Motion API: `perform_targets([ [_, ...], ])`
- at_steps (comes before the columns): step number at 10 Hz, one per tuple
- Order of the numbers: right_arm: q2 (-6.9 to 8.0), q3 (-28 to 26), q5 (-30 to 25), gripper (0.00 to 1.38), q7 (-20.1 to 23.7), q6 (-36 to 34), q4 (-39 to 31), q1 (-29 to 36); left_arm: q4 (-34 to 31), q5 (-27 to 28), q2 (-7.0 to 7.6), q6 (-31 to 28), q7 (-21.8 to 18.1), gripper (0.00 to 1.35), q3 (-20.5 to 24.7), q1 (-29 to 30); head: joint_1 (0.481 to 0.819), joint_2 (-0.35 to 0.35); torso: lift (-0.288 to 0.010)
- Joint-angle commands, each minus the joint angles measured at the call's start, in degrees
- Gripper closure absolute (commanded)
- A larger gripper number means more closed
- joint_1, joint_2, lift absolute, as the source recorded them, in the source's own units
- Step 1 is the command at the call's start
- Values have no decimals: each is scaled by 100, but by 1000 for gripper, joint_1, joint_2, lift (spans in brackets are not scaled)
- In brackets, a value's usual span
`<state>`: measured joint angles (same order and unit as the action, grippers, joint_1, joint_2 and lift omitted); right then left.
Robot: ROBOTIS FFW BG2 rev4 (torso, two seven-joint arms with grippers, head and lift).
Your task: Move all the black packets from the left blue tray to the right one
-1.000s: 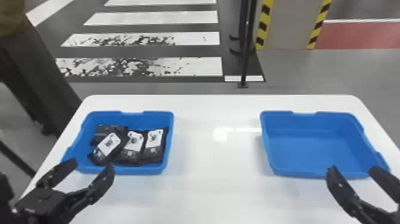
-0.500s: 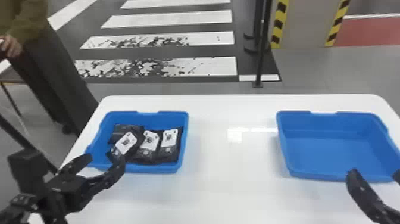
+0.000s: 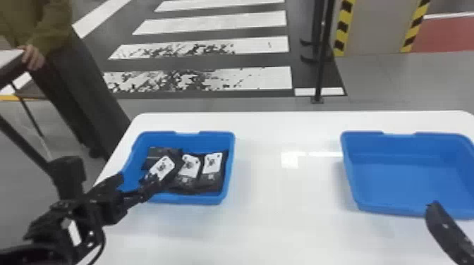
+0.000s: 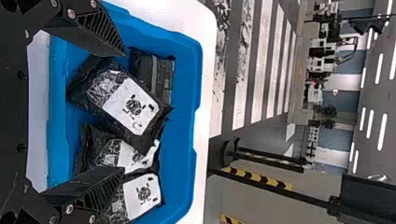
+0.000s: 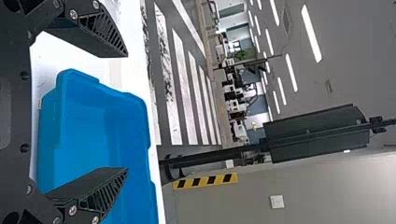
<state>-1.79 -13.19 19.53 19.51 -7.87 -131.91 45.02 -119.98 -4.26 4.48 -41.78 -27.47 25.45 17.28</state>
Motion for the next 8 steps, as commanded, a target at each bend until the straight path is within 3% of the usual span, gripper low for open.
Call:
perform_targets([
  [1, 3, 16, 12, 156, 0, 0, 8, -2, 362, 83, 62, -209, -4, 162, -54, -364, 695, 174, -140],
  [3, 3, 16, 12, 156, 0, 0, 8, -2, 812, 163, 176, -575, -4, 162, -123, -842, 695, 177, -140],
  [6, -6, 50, 24, 156, 0, 0, 22, -30, 1430, 186, 466, -1236, -4, 168, -557, -1475, 695, 165, -140],
  [8, 3, 50, 46, 154, 0, 0, 50, -44, 1501, 403, 466, -1573, 31, 170, -534, -1658, 695, 154, -140],
])
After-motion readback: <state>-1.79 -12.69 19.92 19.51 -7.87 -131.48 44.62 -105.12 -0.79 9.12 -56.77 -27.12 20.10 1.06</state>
